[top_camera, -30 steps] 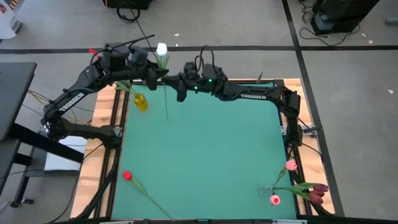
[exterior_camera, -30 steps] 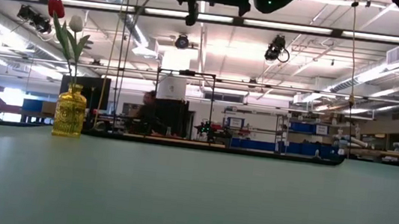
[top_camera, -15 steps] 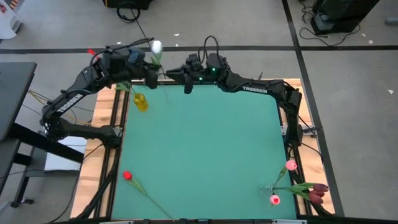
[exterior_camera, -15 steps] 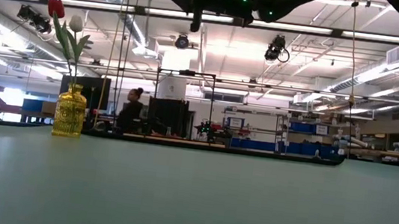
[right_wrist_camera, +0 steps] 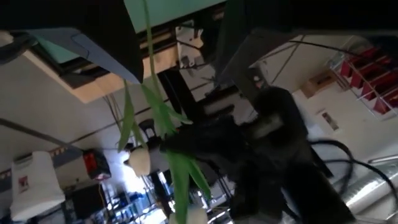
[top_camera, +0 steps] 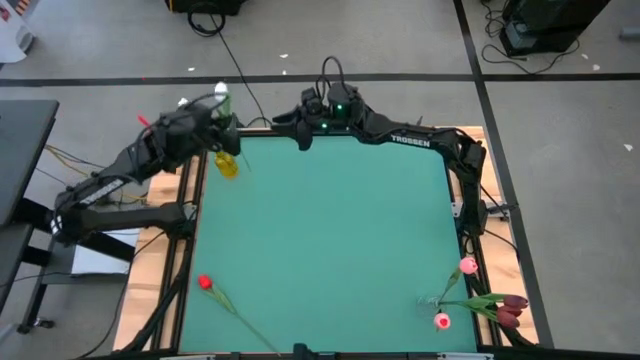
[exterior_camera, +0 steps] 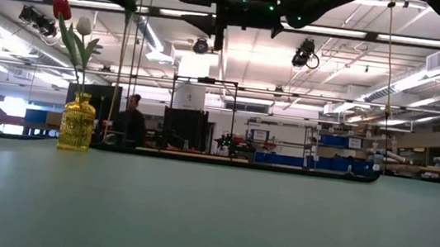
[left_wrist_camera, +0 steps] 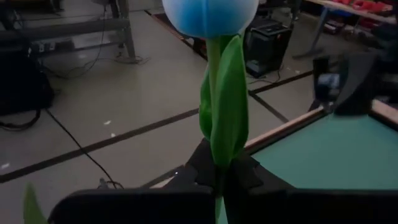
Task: Sort flowers into vase by color
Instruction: Put the white tulip in the yellow vase
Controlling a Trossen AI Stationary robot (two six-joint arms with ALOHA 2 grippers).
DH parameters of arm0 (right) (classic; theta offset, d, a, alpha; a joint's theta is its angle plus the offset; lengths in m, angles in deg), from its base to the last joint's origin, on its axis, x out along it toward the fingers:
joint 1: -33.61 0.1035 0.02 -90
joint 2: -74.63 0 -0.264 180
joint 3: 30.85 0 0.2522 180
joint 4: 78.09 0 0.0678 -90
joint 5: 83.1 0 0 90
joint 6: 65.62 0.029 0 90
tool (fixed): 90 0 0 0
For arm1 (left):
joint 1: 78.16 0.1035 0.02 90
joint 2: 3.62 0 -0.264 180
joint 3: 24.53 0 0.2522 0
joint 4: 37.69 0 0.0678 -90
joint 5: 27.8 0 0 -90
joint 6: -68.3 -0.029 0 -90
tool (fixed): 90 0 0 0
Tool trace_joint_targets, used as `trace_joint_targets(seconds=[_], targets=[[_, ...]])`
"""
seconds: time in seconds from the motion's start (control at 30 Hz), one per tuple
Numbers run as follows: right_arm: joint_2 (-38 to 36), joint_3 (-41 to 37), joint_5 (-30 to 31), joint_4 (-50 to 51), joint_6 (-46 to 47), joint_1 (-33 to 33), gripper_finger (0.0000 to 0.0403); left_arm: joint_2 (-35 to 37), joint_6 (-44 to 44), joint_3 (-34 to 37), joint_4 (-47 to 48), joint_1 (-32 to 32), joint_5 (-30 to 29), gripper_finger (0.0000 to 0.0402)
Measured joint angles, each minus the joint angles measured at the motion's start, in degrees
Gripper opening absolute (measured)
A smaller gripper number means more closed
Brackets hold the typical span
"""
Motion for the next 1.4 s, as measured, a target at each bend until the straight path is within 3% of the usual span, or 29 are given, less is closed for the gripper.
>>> trace_joint_targets(seconds=[0.23,0.43,0.63,0.93,1.4], targets=[[0.0,0.0,0.4,1.6,0.0,0.3,0.0207,12.2,-10.9,13.5,-14.8,0.0,-3.7,0.0008],[0.0,0.0,2.9,3.7,0.0,0.3,0.0207,18.2,-20.1,14.4,-16.3,0.0,-8.3,0.0007],[0.0,0.0,8.5,3.6,-1.6,0.3,0.0206,19.4,-23.1,14.3,-15.9,0.5,-11.2,0.0007],[0.0,0.0,11.0,2.7,-1.3,-1.1,0.0206,19.4,-18.2,14.3,-9.5,4.2,-11.4,0.0007],[0.0,0.0,11.0,2.7,-0.8,-1.0,0.0206,19.3,-15.6,14.3,-11.4,4.7,-10.3,0.001]])
